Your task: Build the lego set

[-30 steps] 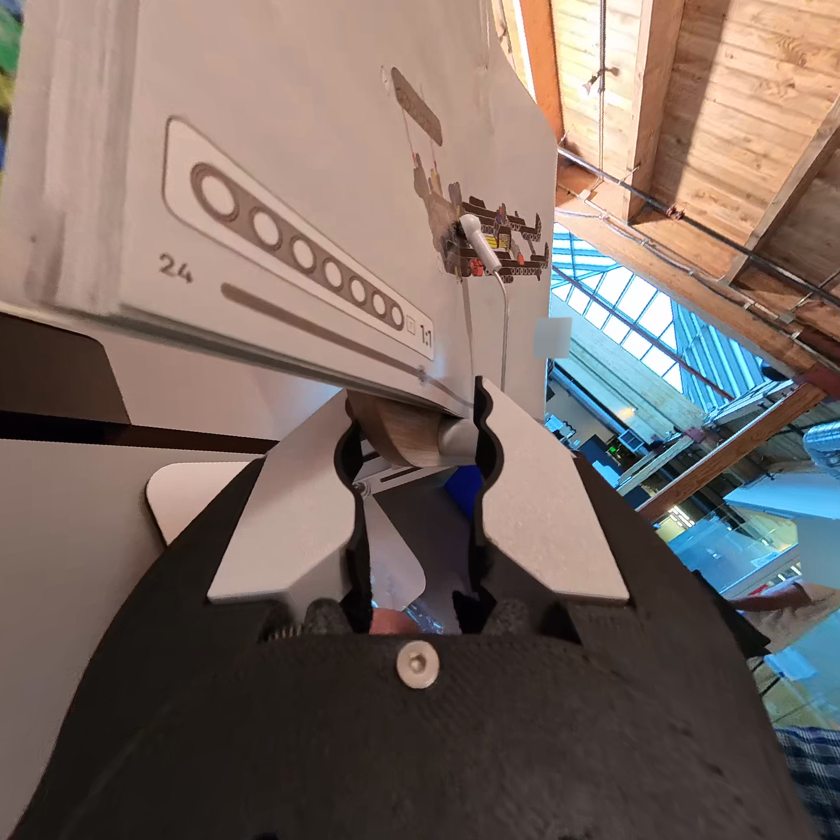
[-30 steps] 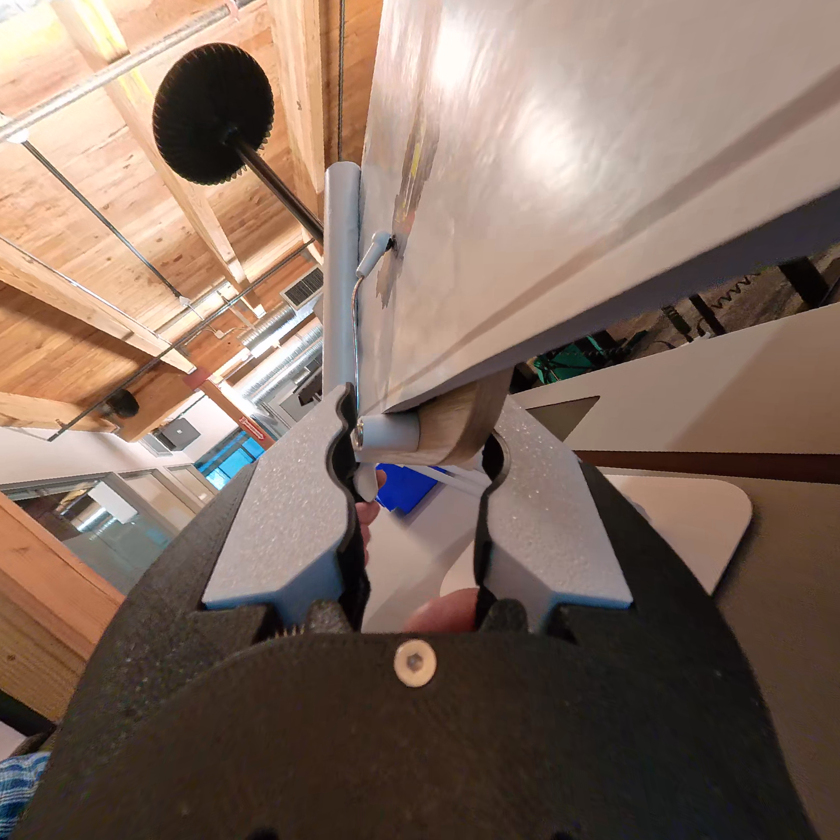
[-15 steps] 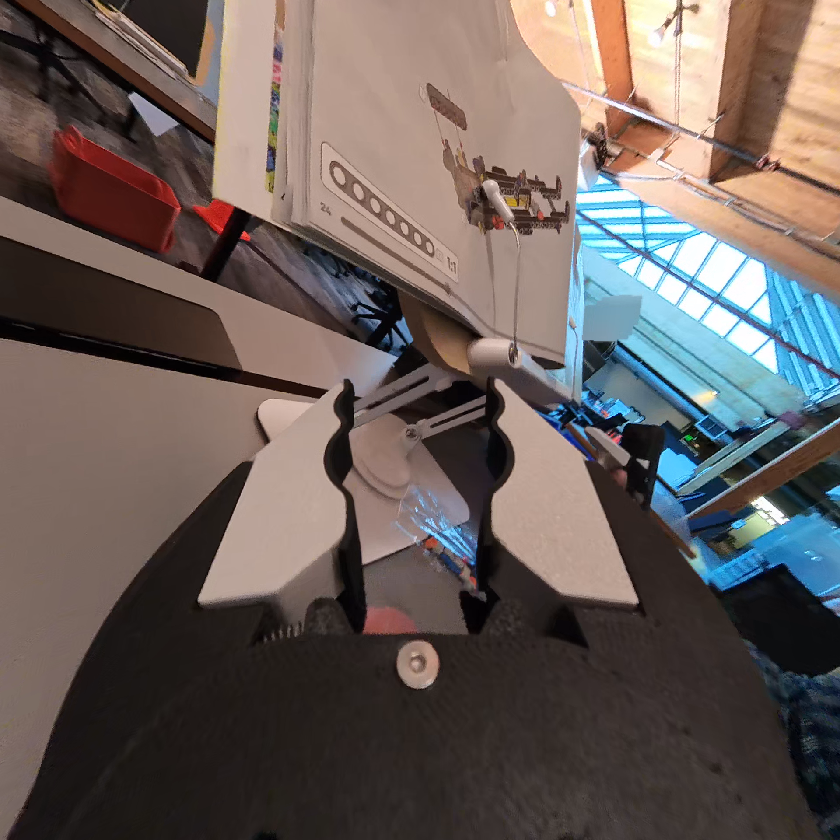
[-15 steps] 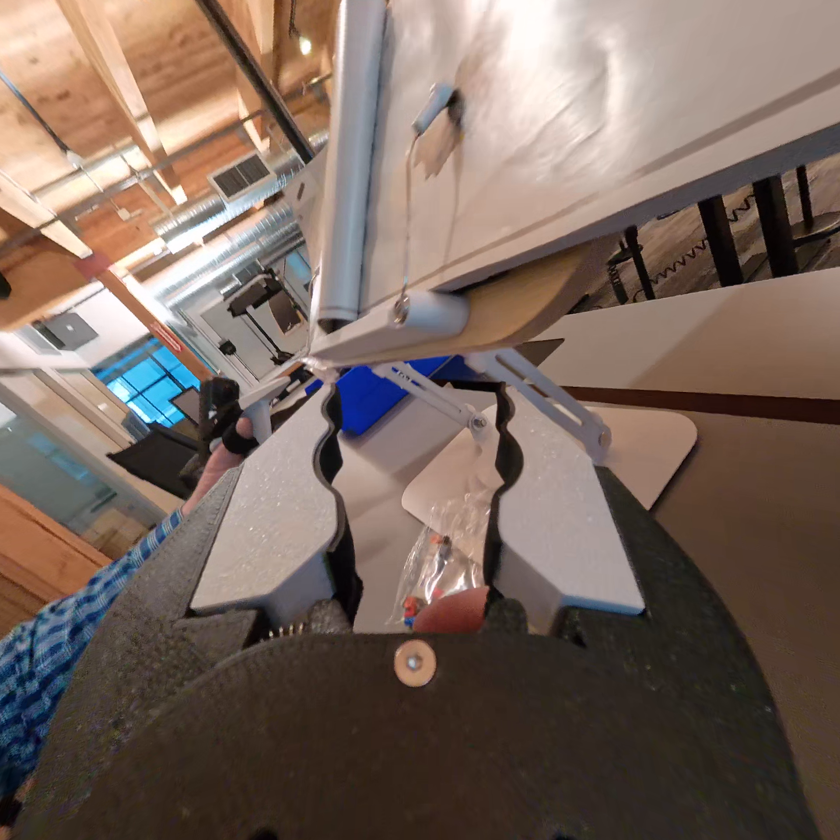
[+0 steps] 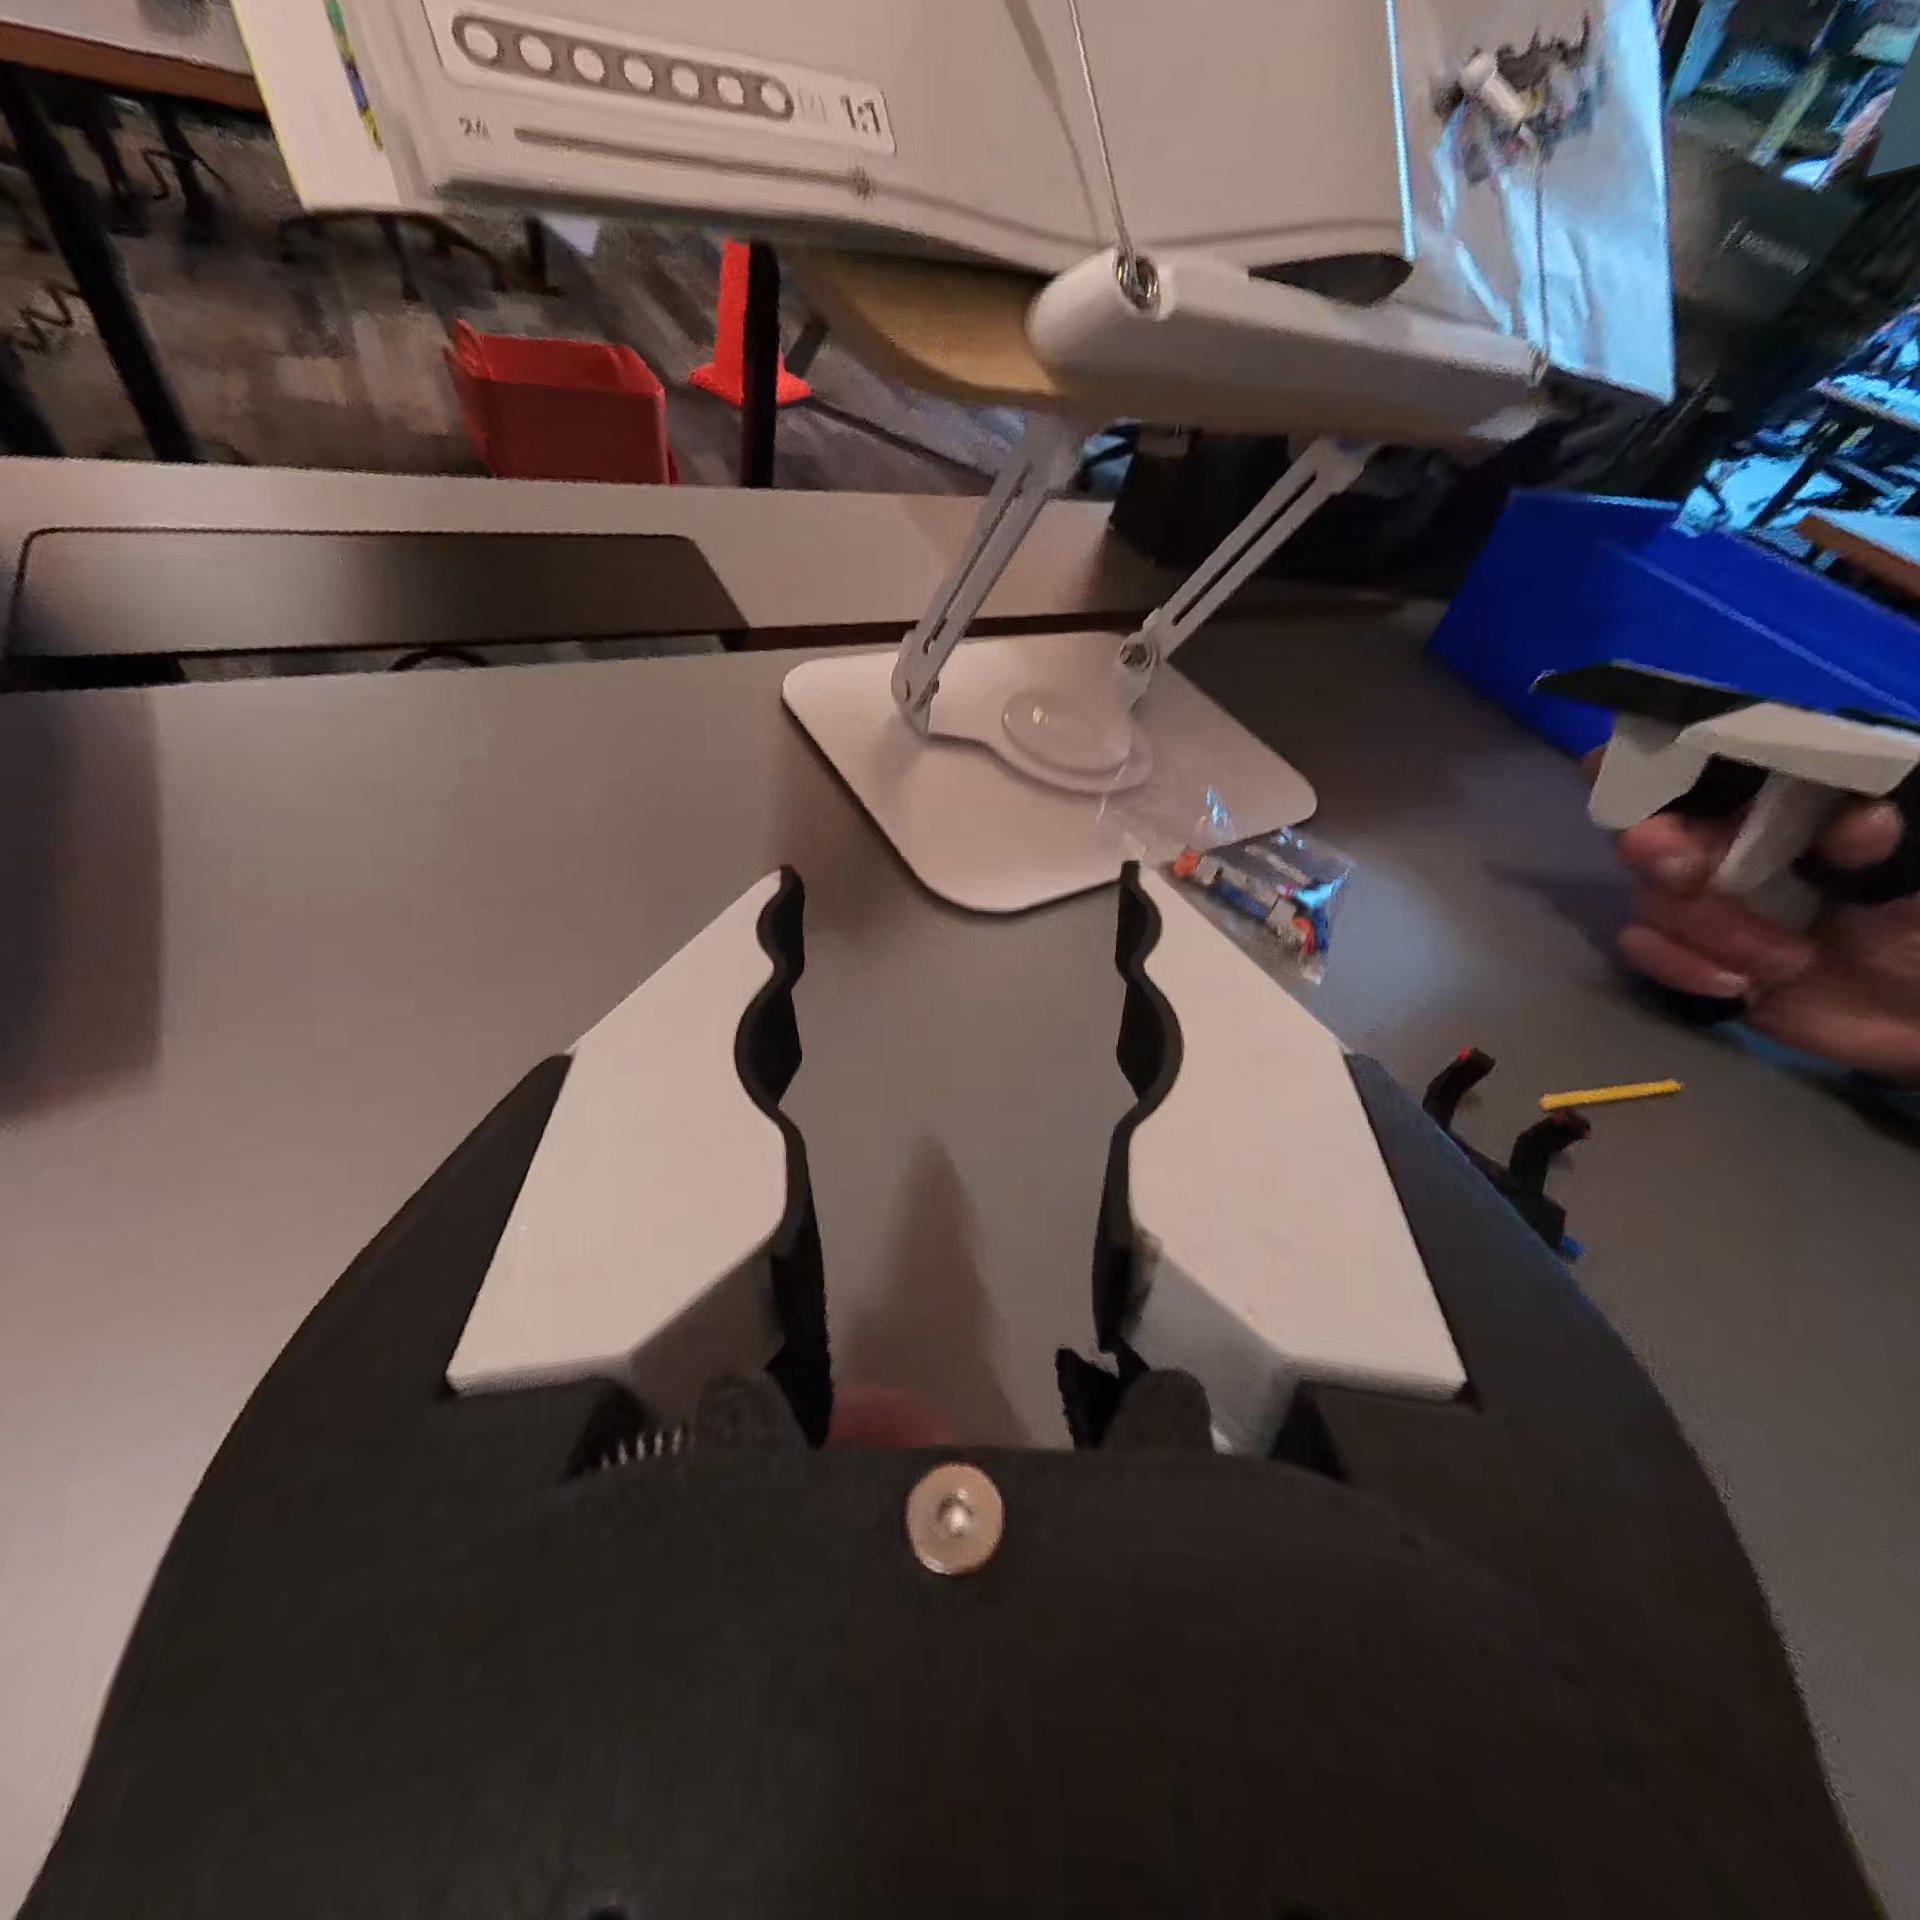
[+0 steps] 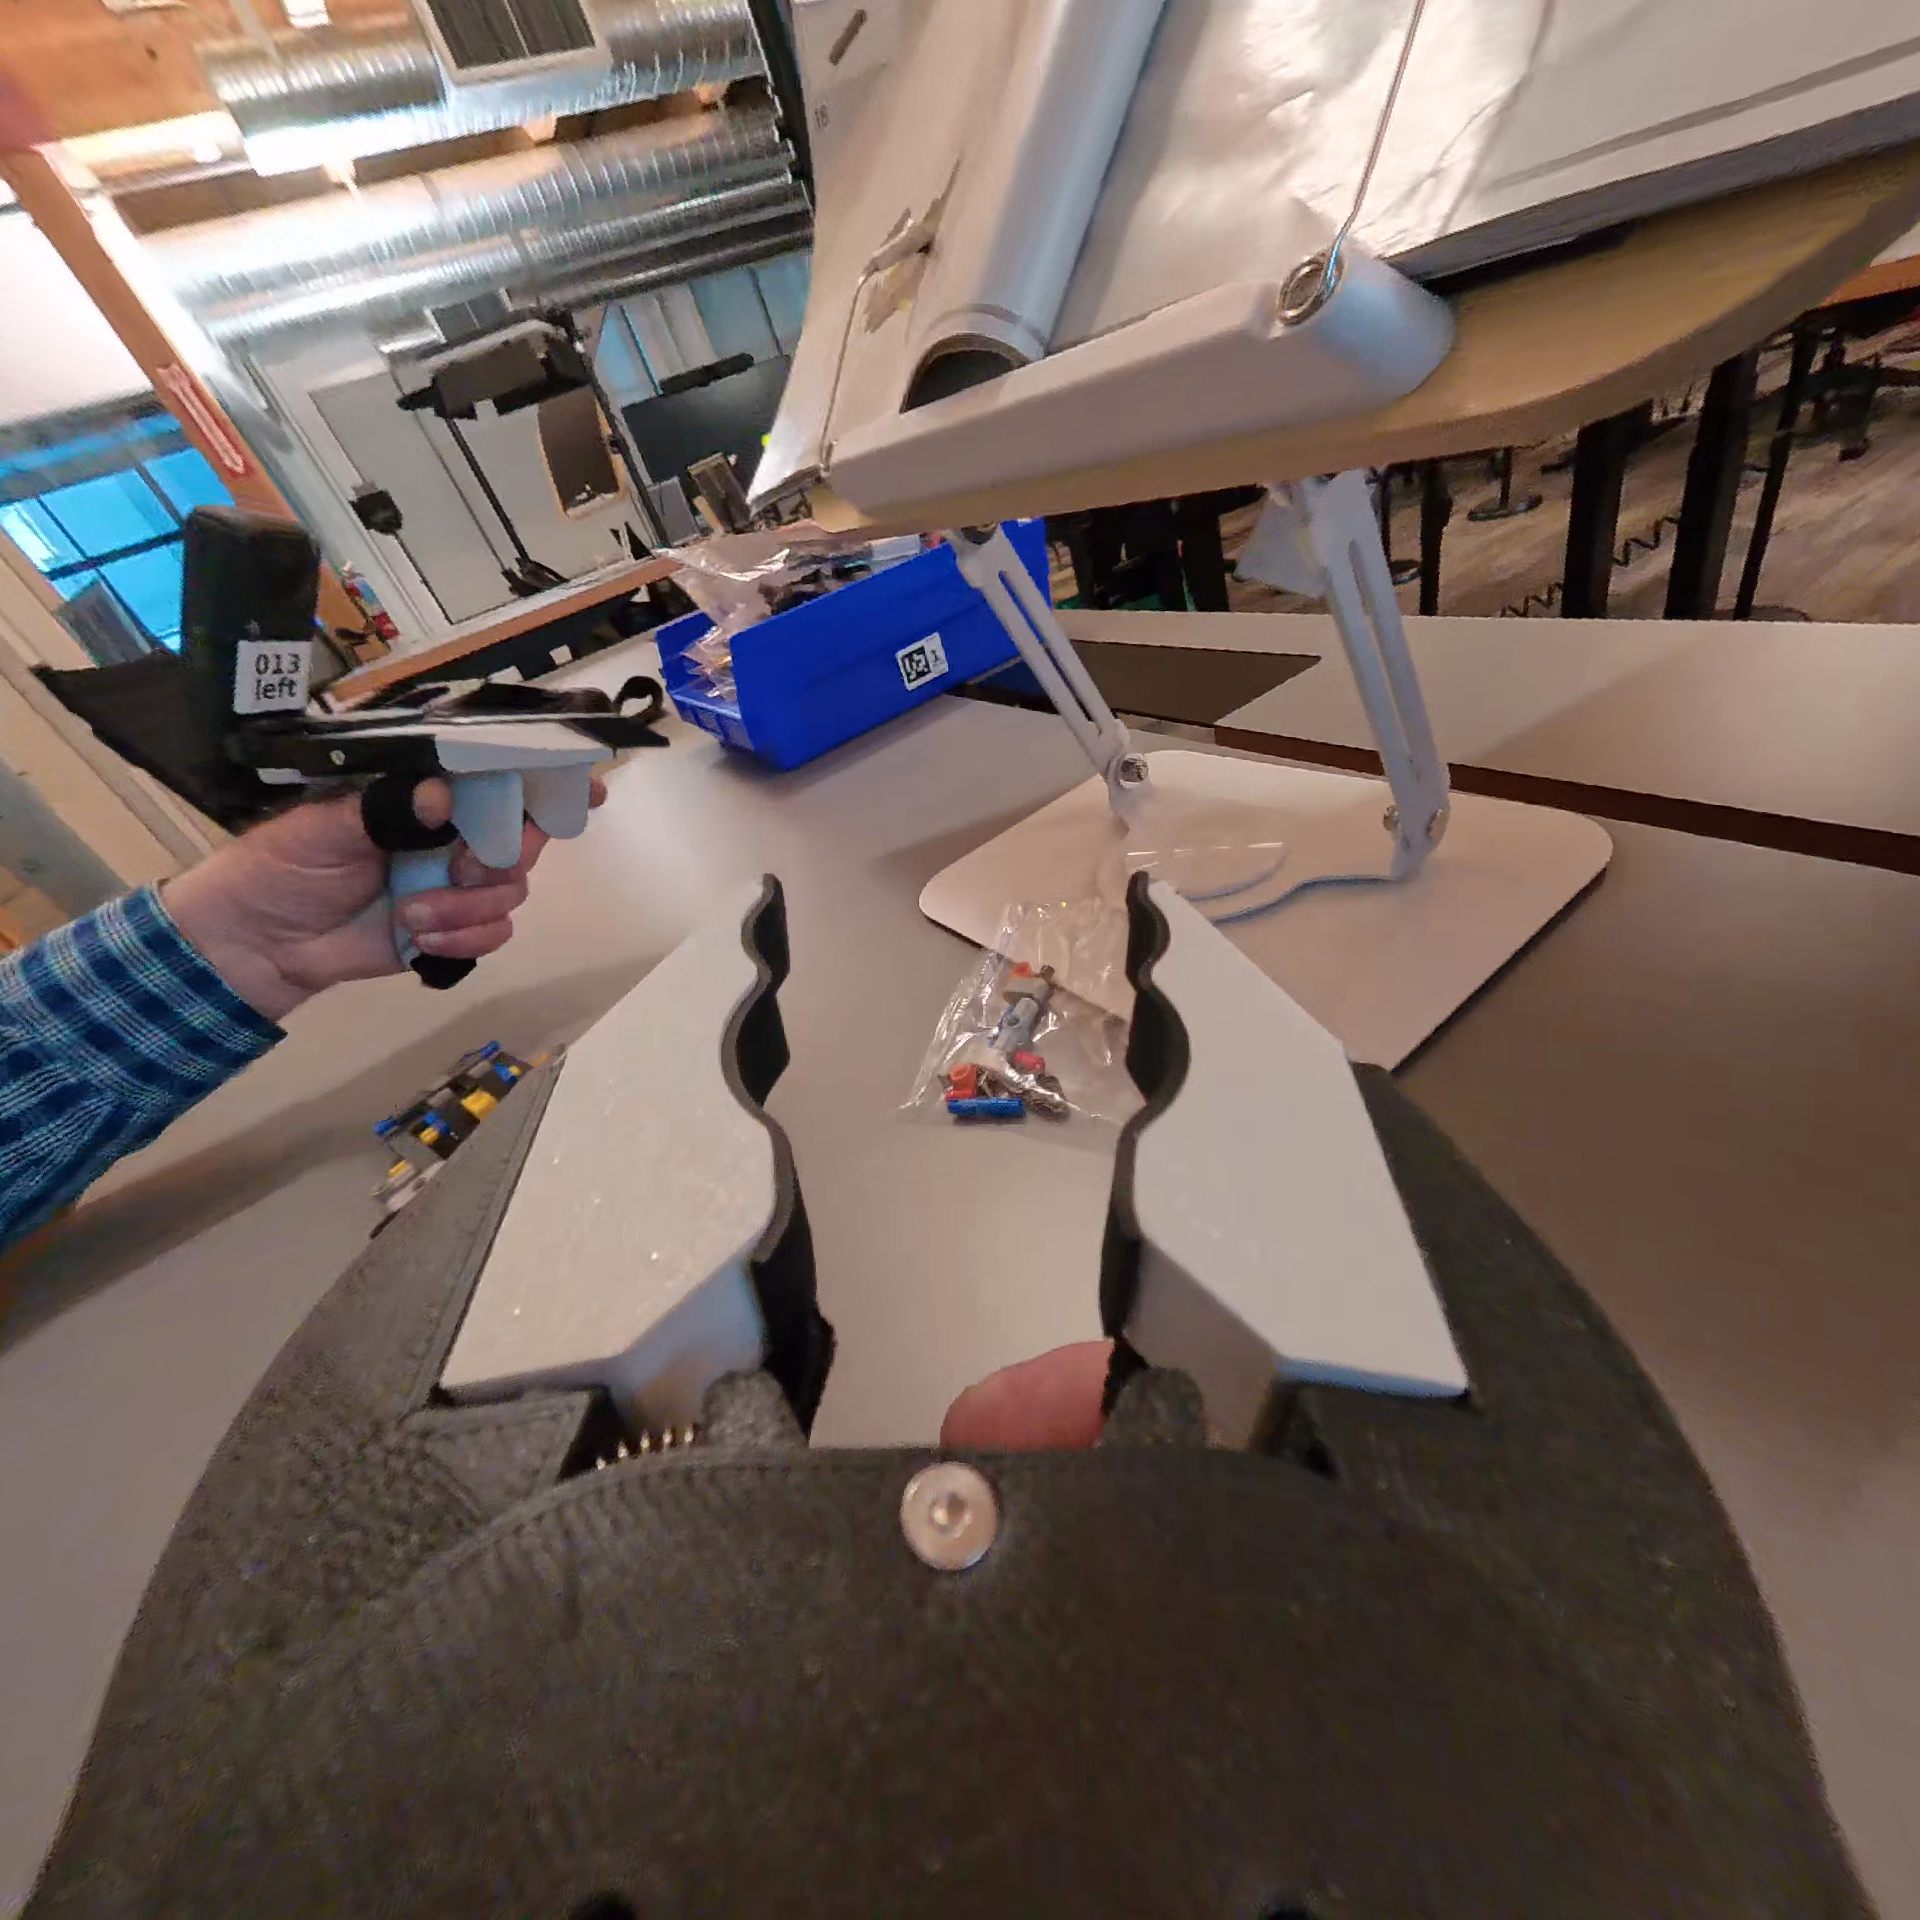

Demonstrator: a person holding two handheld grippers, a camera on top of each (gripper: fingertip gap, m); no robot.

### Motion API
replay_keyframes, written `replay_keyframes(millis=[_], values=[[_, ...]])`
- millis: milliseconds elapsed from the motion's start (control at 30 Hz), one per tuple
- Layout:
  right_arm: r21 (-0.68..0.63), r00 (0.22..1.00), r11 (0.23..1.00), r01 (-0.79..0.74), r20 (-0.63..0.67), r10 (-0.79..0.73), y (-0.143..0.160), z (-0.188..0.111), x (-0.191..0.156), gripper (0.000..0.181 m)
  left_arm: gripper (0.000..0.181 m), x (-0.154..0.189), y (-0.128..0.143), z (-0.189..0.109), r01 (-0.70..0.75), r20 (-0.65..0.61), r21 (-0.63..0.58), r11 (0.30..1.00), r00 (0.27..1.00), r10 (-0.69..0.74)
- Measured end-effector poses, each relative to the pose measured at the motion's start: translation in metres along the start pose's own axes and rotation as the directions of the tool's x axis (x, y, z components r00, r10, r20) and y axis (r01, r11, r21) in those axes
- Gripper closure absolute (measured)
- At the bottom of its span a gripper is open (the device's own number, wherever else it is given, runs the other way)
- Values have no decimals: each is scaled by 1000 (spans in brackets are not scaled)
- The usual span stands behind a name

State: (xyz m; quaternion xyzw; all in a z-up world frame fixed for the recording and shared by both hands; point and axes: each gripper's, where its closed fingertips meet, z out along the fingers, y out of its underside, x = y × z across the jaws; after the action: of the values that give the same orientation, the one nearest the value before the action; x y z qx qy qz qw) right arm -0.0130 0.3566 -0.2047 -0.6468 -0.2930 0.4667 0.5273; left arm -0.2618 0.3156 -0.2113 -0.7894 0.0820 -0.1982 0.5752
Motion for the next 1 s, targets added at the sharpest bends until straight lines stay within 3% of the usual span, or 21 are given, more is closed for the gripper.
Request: replay_keyframes(millis=[300,467,1000], values=[[29,996,996,89,19,-89,-2,-5,-13,113,120,-30,55,-40,-22,197,-122,992,979,46],[23,975,975,220,8,-220,0,-8,-20,113,120,-51,53,-54,-9,305,-98,995,951,39],[-2,935,935,354,32,-353,8,-13,-33,133,120,-51,56,-53,11,294,-112,994,956,23]])
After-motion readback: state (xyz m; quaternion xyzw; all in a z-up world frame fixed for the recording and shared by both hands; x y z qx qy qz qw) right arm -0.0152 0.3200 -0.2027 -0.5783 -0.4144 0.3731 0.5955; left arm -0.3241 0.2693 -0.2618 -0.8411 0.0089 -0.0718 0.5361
